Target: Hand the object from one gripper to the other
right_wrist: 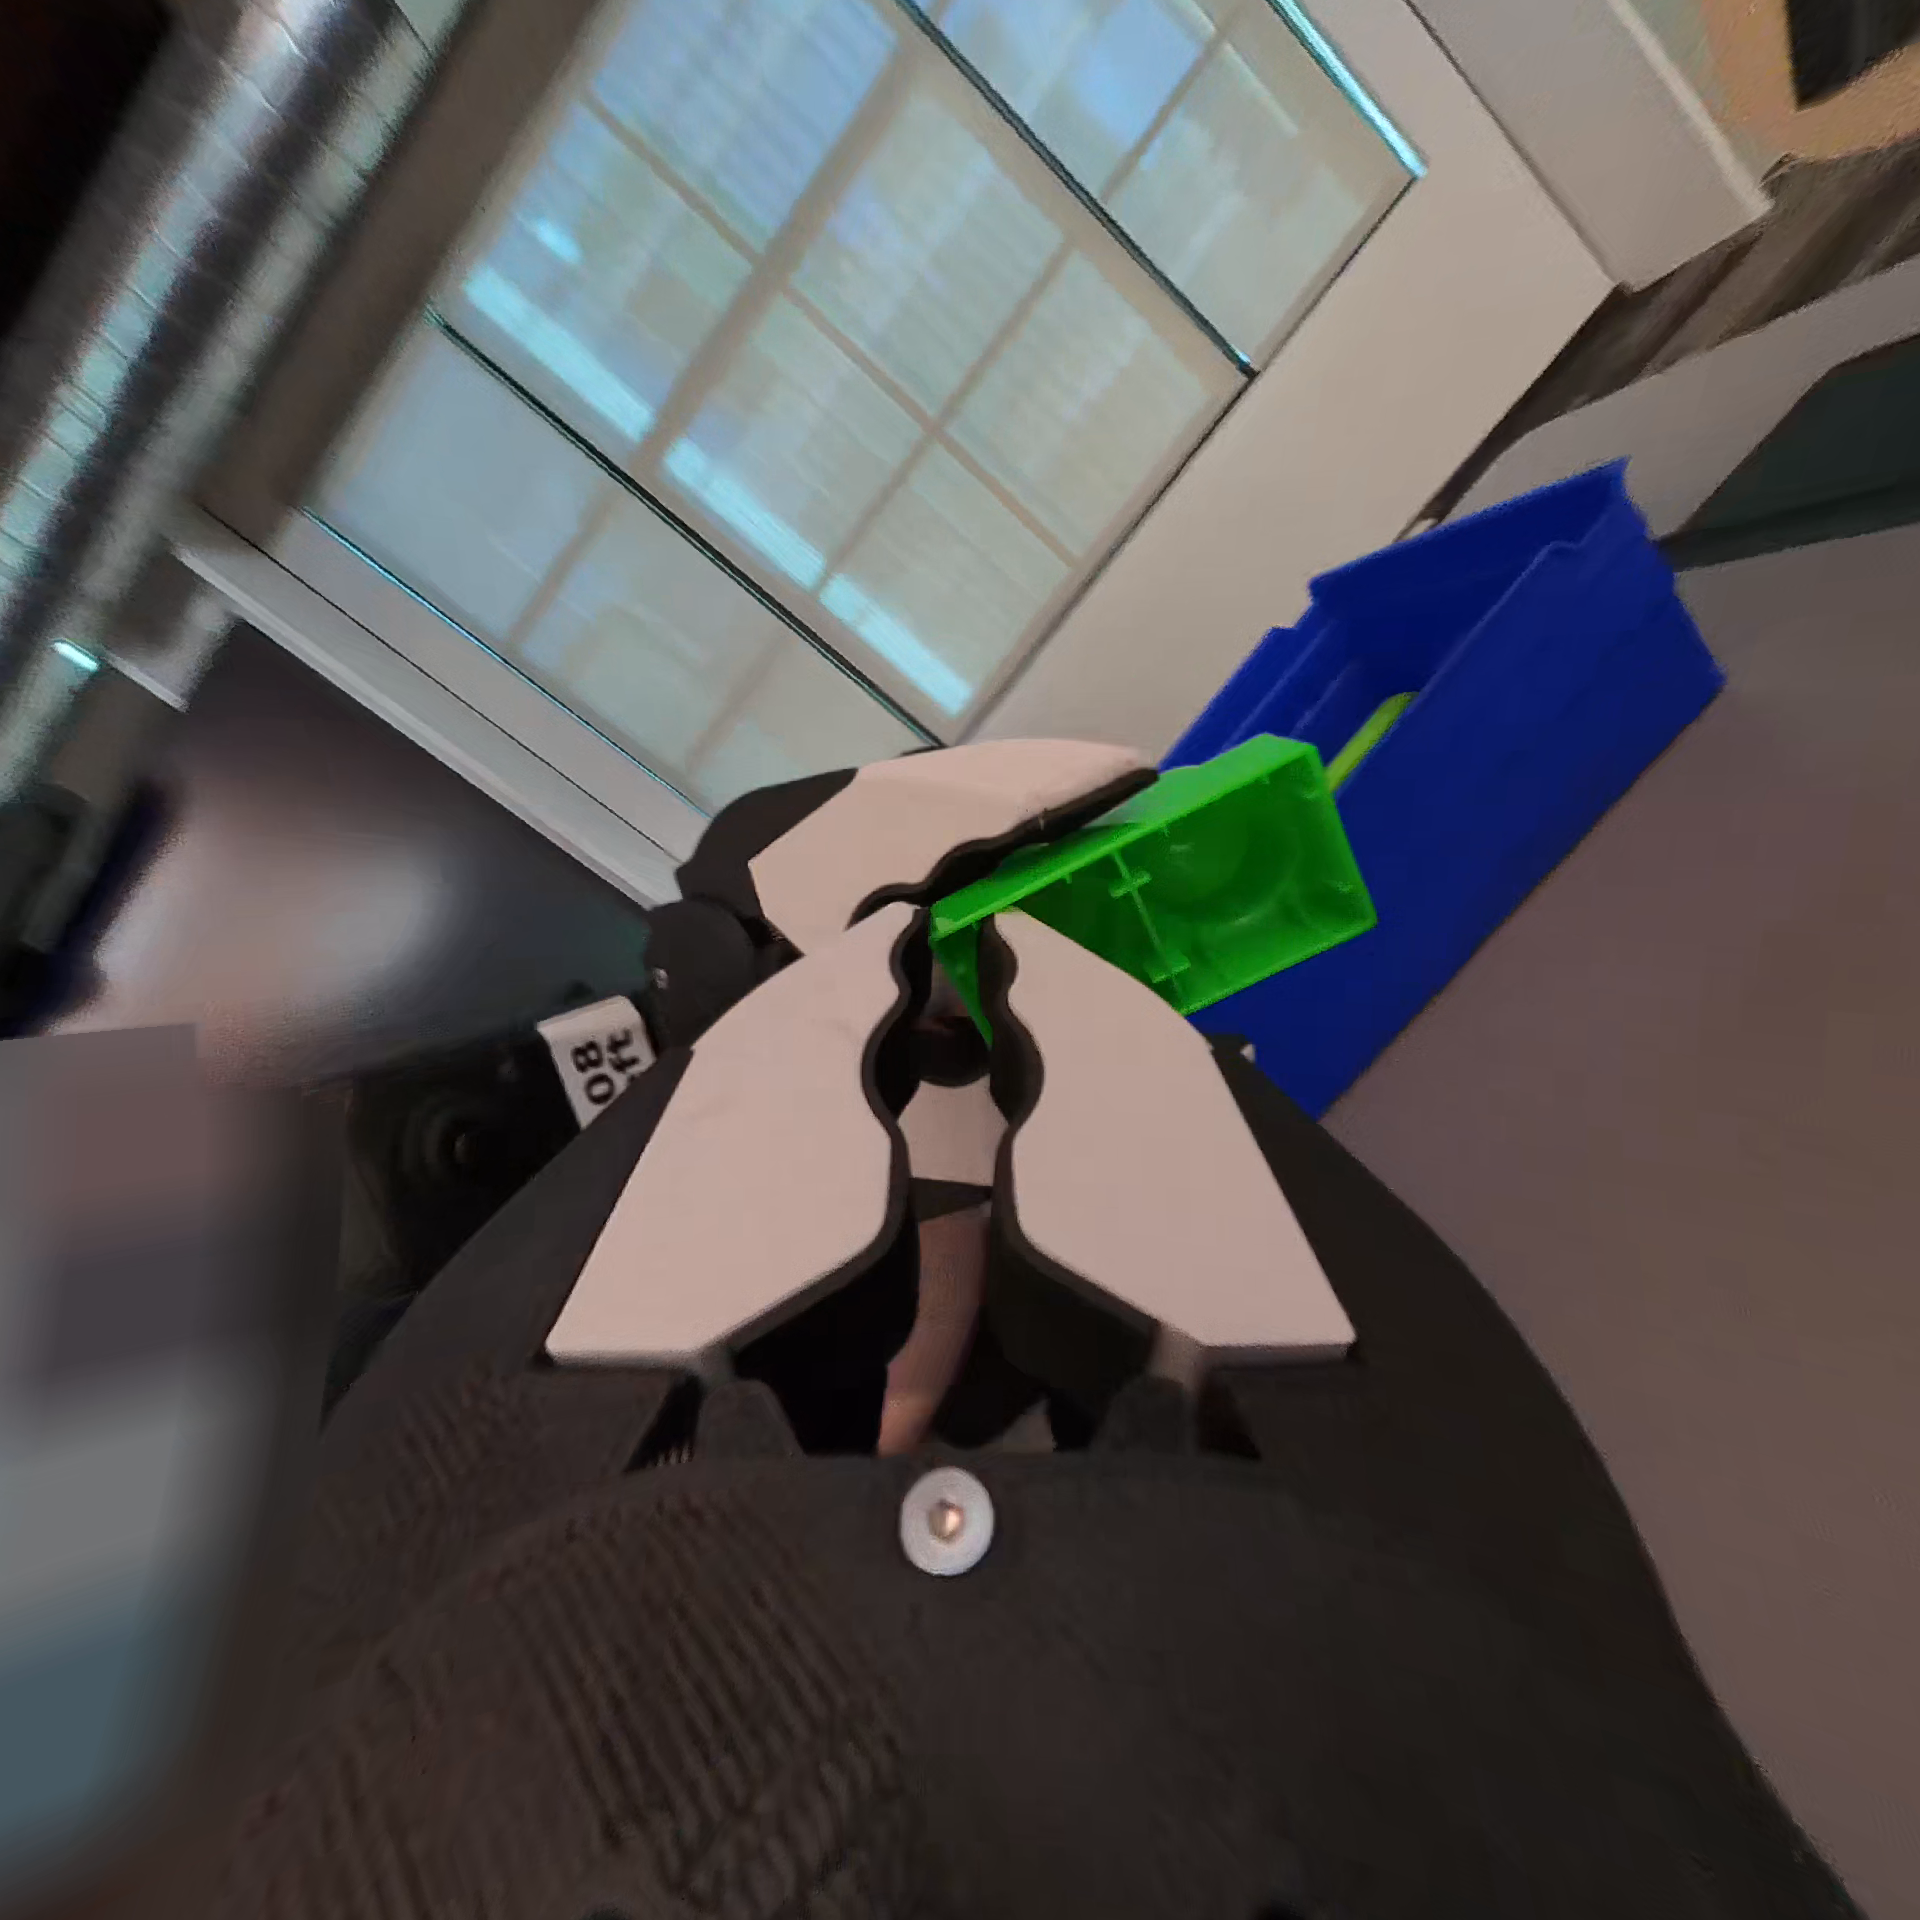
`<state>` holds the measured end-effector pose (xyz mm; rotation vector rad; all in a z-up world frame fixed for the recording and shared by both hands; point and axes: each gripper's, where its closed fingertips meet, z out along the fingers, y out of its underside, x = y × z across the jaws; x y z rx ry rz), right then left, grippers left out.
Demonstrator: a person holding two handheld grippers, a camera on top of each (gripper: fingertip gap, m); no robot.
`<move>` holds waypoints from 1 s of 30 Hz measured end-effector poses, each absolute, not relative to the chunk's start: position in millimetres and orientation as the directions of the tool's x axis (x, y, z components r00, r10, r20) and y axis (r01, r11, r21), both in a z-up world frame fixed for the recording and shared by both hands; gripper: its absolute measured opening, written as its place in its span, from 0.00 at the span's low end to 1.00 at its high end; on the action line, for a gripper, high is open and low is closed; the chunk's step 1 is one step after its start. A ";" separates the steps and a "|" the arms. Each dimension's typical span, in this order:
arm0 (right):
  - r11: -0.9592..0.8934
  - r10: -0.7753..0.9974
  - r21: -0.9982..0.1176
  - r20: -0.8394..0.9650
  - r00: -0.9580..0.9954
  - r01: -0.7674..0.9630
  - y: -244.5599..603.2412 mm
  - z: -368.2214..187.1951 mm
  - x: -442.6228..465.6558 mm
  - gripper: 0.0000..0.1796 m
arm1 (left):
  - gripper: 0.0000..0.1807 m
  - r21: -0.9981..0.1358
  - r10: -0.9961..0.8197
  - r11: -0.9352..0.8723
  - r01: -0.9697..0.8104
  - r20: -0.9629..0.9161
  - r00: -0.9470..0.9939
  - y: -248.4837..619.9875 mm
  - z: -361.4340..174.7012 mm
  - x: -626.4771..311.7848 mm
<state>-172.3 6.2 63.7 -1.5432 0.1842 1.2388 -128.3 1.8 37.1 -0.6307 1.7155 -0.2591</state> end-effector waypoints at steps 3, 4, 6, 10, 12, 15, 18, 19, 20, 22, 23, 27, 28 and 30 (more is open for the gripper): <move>-0.346 0.531 -0.814 -0.579 0.618 -0.466 -2.0 72.1 -180.3 0.05 | 0.22 -0.520 -0.546 0.829 -0.204 -0.832 -0.097 -3.9 52.0 -132.7; -0.323 0.571 -0.869 -0.495 0.656 -0.375 -8.6 79.2 -183.6 0.06 | 0.22 -0.546 -0.563 0.820 -0.173 -0.824 -0.064 -3.9 63.0 -136.0; -0.214 0.623 -0.945 -0.326 0.711 -0.247 -23.9 101.9 -185.3 0.11 | 0.22 -0.609 -0.610 0.790 -0.079 -0.793 0.013 -3.0 89.1 -145.8; 0.196 0.603 -0.981 0.114 0.790 -0.008 -57.5 149.4 -185.5 0.14 | 0.22 -0.820 -0.818 0.551 0.157 -0.568 -0.097 -17.5 125.9 -169.5; 0.379 0.465 -0.901 0.384 0.798 0.212 -70.0 159.8 -185.2 0.15 | 0.22 -0.872 -0.843 0.429 0.237 -0.480 -0.243 -30.9 134.7 -183.8; 0.489 0.201 -0.611 0.774 0.601 0.623 -84.2 153.9 -193.0 0.14 | 0.22 -0.946 -0.780 0.270 0.180 -0.324 -0.536 -55.5 127.7 -204.7; 0.492 0.037 -0.231 0.969 0.245 0.840 -94.0 128.9 -209.3 0.12 | 0.22 -0.978 -0.670 0.202 0.060 -0.183 -0.719 -71.9 112.4 -219.7; 0.478 0.029 -0.168 0.984 0.176 0.862 -93.2 120.9 -213.5 0.11 | 0.22 -0.983 -0.644 0.184 0.027 -0.142 -0.752 -75.3 108.3 -221.1; 0.465 0.051 -0.143 0.990 0.135 0.874 -91.2 112.5 -217.6 0.11 | 0.22 -0.986 -0.618 0.169 -0.018 -0.091 -0.781 -78.6 103.6 -221.6; 0.450 0.086 -0.131 0.991 0.104 0.884 -86.6 101.3 -223.6 0.10 | 0.22 -0.981 -0.572 0.149 -0.121 0.015 -0.820 -84.9 92.7 -220.8; 0.445 0.083 -0.118 0.992 0.090 0.888 -84.8 98.6 -225.3 0.09 | 0.23 -0.974 -0.553 0.154 -0.169 0.056 -0.831 -87.8 85.9 -220.3; 0.428 0.157 -0.110 0.987 0.046 0.897 -79.6 80.2 -229.1 0.09 | 0.22 -0.946 -0.531 0.220 -0.238 0.089 -0.843 -96.4 64.3 -215.8; 0.407 0.222 -0.116 0.975 0.025 0.906 -77.9 68.8 -227.4 0.08 | 0.23 -0.943 -0.516 0.223 -0.248 0.102 -0.851 -99.6 62.1 -216.7; 0.380 0.257 -0.113 0.966 0.013 0.918 -74.6 60.2 -224.7 0.03 | 0.23 -0.931 -0.509 0.241 -0.276 0.121 -0.852 -102.4 54.8 -215.3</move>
